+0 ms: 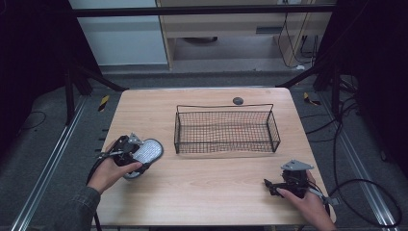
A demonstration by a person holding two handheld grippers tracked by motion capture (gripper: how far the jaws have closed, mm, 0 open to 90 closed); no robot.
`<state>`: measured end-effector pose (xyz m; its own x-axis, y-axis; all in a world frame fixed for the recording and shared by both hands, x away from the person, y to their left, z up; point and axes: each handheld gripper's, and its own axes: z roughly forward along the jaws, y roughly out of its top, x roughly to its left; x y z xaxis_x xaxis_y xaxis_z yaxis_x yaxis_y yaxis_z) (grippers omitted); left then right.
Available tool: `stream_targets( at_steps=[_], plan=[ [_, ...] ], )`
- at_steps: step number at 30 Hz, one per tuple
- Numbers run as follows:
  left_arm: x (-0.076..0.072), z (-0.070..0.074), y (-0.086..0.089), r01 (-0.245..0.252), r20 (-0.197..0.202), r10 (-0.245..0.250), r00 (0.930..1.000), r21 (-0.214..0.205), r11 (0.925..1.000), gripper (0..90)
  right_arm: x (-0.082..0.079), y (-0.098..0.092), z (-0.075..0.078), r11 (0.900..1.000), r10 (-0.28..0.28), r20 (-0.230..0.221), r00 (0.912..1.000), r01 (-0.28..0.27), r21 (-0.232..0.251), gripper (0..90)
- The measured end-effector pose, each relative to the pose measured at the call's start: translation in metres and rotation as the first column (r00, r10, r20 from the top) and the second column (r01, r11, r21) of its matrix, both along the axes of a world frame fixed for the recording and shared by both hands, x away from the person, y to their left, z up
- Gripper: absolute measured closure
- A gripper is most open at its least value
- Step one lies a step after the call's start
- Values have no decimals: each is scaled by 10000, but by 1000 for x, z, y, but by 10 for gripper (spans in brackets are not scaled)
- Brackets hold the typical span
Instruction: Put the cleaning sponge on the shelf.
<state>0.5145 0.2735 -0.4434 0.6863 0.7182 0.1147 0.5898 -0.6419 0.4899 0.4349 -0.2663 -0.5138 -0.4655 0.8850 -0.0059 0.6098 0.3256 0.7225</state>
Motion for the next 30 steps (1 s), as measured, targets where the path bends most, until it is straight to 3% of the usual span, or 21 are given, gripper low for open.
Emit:
stream_targets(
  at_steps=[14, 22, 30],
  plan=[
    [17, 11, 12, 43, -381, -33, 9993, 266, 9996, 37, 0, 0, 0, 10000, -10, -9, 10000, 10, 12, 3],
    [22, 10, 13, 116, -303, -106, 9995, 324, 9994, 56, 0, 0, 0, 10000, -12, -12, 10000, 12, 12, 4],
    [29, 5, 9, 118, -616, -87, 9981, 504, 9987, 46, 0, 0, 0, 10000, 16, -16, 10000, -16, -8, 3]
  ],
)
